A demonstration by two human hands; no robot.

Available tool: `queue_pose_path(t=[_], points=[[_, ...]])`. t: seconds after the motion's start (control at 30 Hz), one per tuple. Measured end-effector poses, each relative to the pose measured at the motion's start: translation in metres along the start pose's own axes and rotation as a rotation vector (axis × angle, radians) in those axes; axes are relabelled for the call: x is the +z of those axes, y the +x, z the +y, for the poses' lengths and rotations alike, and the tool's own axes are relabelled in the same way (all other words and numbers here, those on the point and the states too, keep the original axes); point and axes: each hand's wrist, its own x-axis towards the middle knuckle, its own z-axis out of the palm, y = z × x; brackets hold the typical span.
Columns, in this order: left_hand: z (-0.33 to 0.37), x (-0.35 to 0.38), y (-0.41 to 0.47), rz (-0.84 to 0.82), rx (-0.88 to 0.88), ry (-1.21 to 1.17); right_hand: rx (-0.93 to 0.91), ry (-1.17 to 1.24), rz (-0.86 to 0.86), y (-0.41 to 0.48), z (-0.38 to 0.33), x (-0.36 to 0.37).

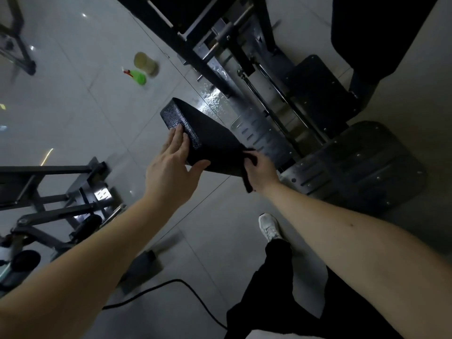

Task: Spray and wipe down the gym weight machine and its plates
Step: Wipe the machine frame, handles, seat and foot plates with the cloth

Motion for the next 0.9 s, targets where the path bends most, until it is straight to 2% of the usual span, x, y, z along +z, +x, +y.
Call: queue_pose_path(t=[0.07,0.13,0.2,0.27,0.37,0.43,0.53,0.63,0.7,0.77,0.83,0.9], points=[[0.002,0.001,0.0,0.001,0.003,0.015,0.078,-0.01,-0.026,0.013,-0.002,-0.001],[0.003,0.003,-0.002,0.013,-0.006,0.023,0.047,0.031,-0.031,0.014,-0.022,0.002],[0.005,0.005,-0.004,0.022,-0.013,0.023,-0.086,0.159,-0.011,0.006,-0.044,0.005],[0.006,0.006,-0.004,0.035,-0.016,0.007,-0.257,0.306,-0.068,-0.005,-0.059,0.007],[0.005,0.006,-0.004,0.042,-0.001,0.023,-0.369,0.292,-0.148,0.002,-0.047,0.004],[0.006,0.008,-0.004,0.037,0.013,0.047,-0.308,0.165,-0.116,0.022,-0.014,0.002],[0.006,0.009,-0.001,0.048,0.012,0.065,-0.035,0.026,-0.105,0.056,0.02,0.0],[0.005,0.011,0.001,0.038,0.008,0.075,0.073,-0.043,-0.111,0.079,0.006,0.004],[0.005,0.011,0.0,0.034,0.003,0.078,-0.018,0.053,-0.095,0.072,-0.033,0.01],[0.004,0.011,-0.002,0.048,0.013,0.062,-0.237,0.212,-0.111,0.056,-0.075,0.014],[0.003,0.011,-0.001,0.056,0.029,0.05,-0.438,0.292,-0.211,0.041,-0.105,0.016],[0.002,0.012,0.0,0.059,0.036,0.055,-0.539,0.283,-0.273,0.04,-0.112,0.017]])
